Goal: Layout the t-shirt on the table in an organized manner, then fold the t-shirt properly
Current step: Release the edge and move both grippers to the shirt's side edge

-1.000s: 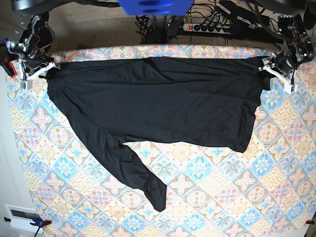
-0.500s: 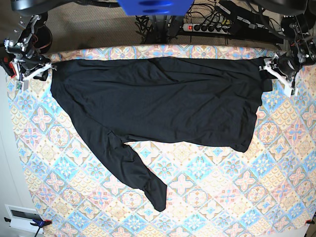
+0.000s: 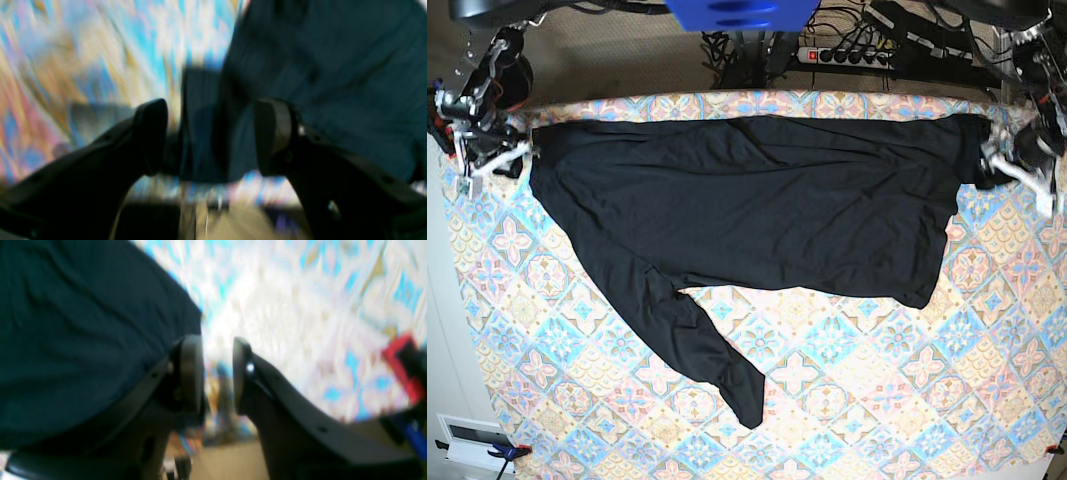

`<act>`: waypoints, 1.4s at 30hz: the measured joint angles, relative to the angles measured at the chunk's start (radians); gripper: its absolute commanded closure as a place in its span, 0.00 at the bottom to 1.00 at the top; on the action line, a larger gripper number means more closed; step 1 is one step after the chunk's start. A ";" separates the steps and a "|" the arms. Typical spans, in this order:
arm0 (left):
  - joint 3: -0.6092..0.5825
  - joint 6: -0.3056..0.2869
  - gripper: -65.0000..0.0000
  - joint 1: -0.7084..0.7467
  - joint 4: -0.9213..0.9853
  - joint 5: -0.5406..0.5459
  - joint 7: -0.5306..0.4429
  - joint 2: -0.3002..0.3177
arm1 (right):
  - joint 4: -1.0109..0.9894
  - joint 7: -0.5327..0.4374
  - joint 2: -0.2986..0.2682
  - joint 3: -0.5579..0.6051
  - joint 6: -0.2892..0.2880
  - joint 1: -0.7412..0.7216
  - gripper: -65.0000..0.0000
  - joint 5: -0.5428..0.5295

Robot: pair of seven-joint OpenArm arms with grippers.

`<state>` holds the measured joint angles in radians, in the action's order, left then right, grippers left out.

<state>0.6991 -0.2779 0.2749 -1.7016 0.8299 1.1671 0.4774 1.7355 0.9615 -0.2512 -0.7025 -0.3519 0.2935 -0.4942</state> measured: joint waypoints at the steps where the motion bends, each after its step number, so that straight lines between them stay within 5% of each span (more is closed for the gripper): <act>1: -0.002 0.000 0.43 -0.033 -0.001 0.009 0.001 0.002 | 0.000 0.000 0.000 0.000 0.000 -0.008 0.76 0.000; 7: -0.091 0.008 0.43 -0.271 0.144 -0.114 0.000 -0.018 | 0.000 0.006 0.001 0.002 -0.002 -0.038 0.76 0.011; 12: -0.130 0.002 0.43 -0.490 0.357 -0.253 -0.015 -0.098 | 0.005 -0.012 0.003 0.069 -0.014 -0.083 0.76 -0.015; 17: -0.256 0.014 0.43 -0.577 0.500 -0.393 -0.183 -0.124 | 0.005 0.003 0.002 0.103 -0.001 -0.068 0.76 0.015; 28: -0.486 -0.004 0.43 -0.718 0.920 -0.384 -0.550 -0.124 | 0.013 0.000 0.005 0.146 -0.007 -0.093 0.76 -0.001; 34: -0.558 0.001 0.44 -0.719 0.929 -0.386 -0.587 -0.122 | 0.025 -0.003 0.002 0.146 -0.003 -0.111 0.76 0.001; 38: -0.650 0.001 0.57 -0.721 0.929 -0.383 -0.593 -0.134 | 0.021 -0.004 0.002 0.147 -0.004 -0.127 0.76 -0.002; 42: -0.755 0.021 0.82 -0.726 0.925 -0.394 -0.607 -0.129 | 0.014 0.005 0.002 0.193 -0.003 -0.168 0.76 0.013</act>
<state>-0.0563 -0.2569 -0.4511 -0.7761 0.4358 0.5602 0.3489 1.7500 0.9665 -0.2497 -0.5098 -0.3553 0.1253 -0.4816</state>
